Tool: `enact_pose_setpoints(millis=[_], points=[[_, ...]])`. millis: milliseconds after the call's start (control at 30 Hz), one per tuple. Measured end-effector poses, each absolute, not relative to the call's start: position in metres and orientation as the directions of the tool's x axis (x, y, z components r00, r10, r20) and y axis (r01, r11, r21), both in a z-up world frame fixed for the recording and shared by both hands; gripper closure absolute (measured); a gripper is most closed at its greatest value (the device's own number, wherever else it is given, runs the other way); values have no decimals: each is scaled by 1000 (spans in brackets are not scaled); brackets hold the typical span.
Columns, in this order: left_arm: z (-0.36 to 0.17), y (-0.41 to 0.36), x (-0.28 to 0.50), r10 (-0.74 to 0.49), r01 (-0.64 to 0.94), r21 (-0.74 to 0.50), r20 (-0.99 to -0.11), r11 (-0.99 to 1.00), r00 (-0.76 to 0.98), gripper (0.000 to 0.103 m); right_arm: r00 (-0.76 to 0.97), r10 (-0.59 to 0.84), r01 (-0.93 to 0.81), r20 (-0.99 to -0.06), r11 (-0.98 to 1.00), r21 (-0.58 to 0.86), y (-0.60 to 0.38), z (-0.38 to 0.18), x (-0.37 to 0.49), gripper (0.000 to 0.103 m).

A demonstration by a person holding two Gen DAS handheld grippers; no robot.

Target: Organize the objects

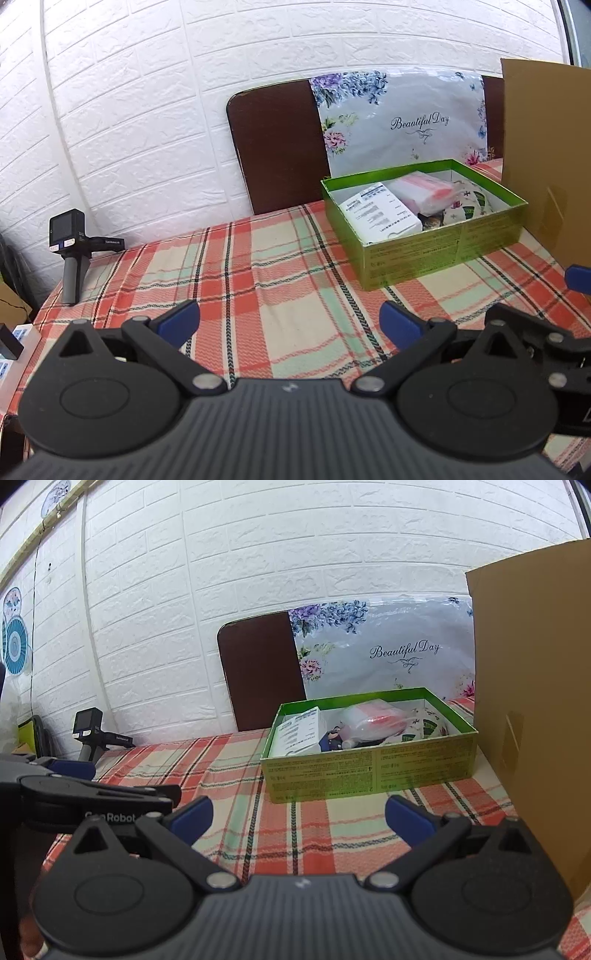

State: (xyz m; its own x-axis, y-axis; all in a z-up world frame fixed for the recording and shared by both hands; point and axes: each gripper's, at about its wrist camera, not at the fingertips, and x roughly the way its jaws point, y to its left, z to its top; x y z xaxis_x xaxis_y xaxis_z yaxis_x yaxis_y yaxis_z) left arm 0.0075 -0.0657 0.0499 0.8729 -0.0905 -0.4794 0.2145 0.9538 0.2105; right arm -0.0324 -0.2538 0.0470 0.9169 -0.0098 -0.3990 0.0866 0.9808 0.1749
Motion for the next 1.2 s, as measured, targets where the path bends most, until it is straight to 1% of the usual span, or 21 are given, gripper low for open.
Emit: enact_pose_setpoints(millis=[367,700,1200], points=[[52,-70,2,-83,209,232,-459,950,885,0,914,-11,93,-406,979,182,-254,45,-33,0],[48,-73,3,-51,194,254,-480,948,876,0,910,-19,107,-413,976,191,-255,42,-32,0],[39,-77,8,-29,204,263,-545,943,838,0,901,-24,130,-433,967,217,-259,37,-31,0]])
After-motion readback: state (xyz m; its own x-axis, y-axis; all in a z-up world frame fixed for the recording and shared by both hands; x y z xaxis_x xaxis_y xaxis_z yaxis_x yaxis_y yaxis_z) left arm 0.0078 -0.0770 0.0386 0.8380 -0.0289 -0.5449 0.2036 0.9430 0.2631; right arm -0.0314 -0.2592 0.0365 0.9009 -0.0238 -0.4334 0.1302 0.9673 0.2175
